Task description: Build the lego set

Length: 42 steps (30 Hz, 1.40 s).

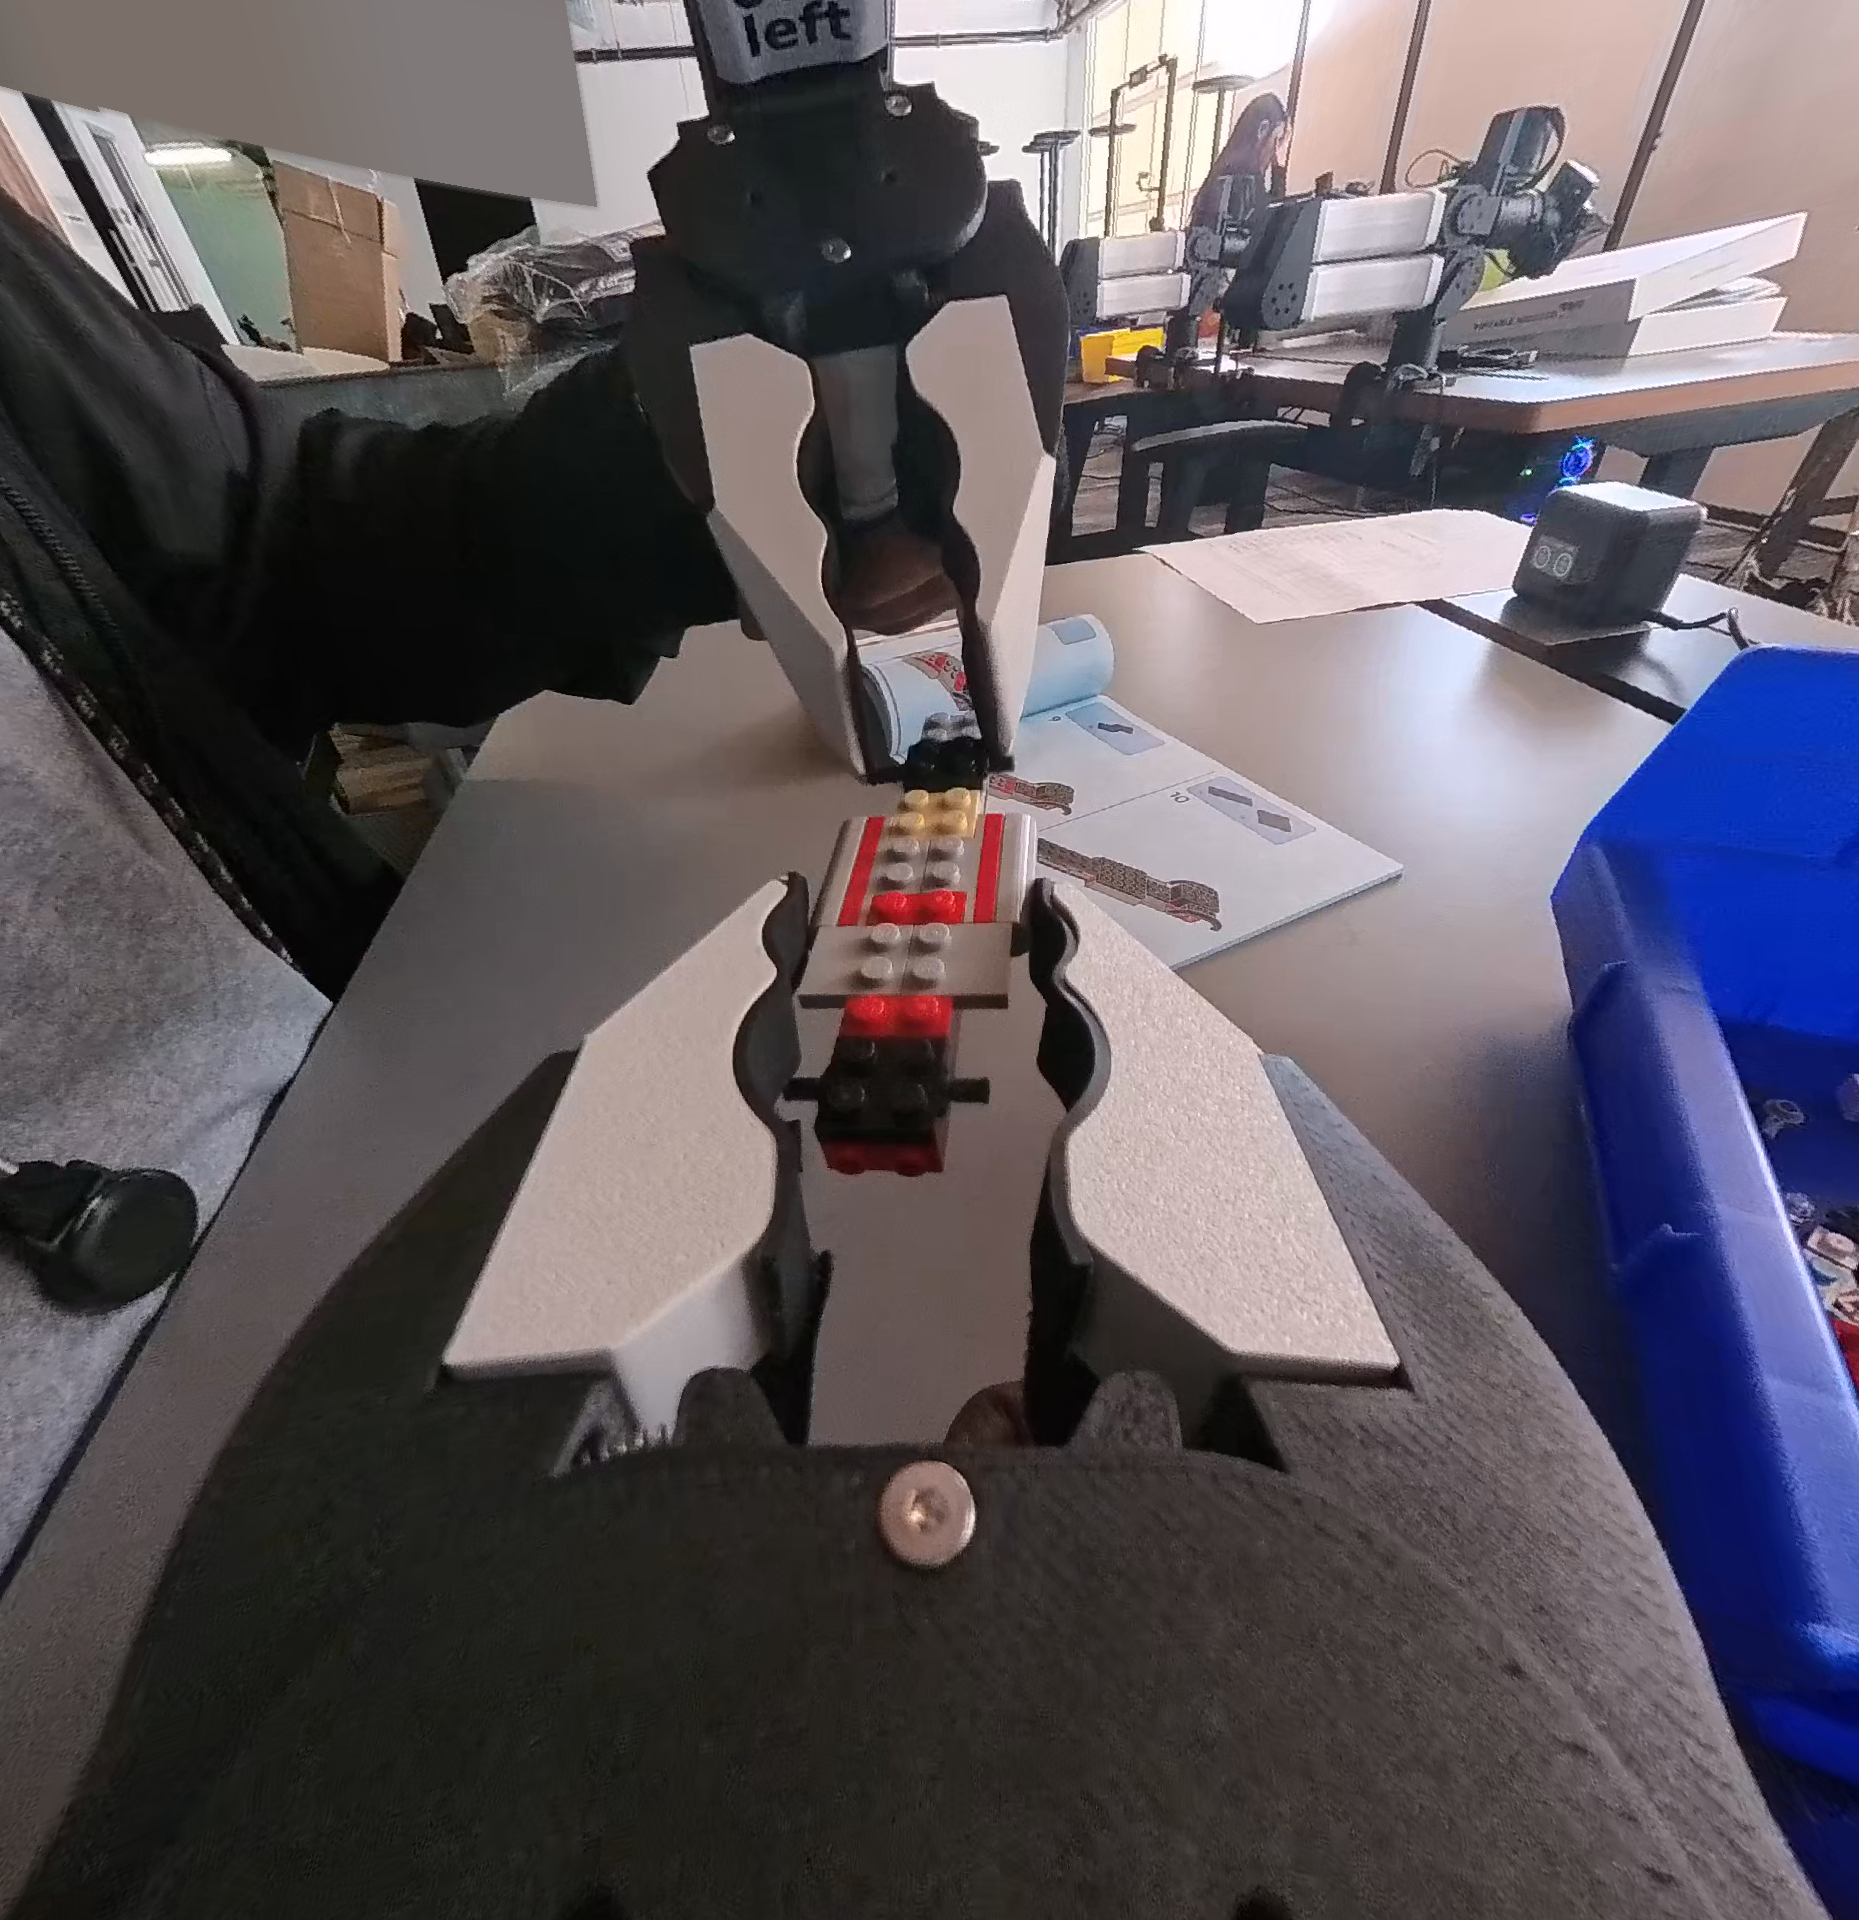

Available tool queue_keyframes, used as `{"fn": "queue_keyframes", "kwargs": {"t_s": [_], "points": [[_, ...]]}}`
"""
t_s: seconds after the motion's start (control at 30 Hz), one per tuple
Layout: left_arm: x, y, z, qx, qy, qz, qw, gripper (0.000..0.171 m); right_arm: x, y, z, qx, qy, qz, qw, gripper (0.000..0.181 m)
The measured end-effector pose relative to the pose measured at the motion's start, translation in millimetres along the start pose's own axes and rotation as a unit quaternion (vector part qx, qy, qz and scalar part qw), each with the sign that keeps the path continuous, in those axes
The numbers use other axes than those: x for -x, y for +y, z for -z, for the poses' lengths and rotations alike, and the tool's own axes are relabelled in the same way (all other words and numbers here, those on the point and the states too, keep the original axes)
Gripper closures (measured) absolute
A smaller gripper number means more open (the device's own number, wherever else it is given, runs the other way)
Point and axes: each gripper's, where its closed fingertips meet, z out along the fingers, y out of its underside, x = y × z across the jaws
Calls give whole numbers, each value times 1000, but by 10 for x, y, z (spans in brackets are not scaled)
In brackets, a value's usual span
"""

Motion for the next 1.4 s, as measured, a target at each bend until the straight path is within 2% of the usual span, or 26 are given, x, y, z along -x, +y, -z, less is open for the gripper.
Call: {"fn": "queue_keyframes", "kwargs": {"t_s": [0.63,0.73,0.83,0.9,1.0,1.1,1.17,1.27,1.4], "points": [[-17,-32,14,-12,7,8,1000,145,-1,-10,3,-2,1,1,1000,136],[15,-76,80,-38,1,35,999,137,-7,-15,8,-3,3,2,1000,136],[98,-147,211,-104,-10,119,987,122,-18,-26,16,-5,6,3,1000,136],[189,-152,303,-163,-20,220,962,118,-27,-25,19,-5,9,4,1000,136],[232,19,299,-228,15,409,883,110,-27,-22,13,-5,11,8,1000,136],[119,99,199,-281,81,519,803,102,-13,-11,-3,-3,12,14,1000,136],[44,91,128,-305,112,560,762,102,-6,-1,-15,0,14,20,1000,136],[-23,15,55,-332,136,589,724,107,-1,4,-25,1,17,27,999,136],[-27,-35,8,-344,127,595,715,116,-9,0,-21,2,23,36,999,136]]}}
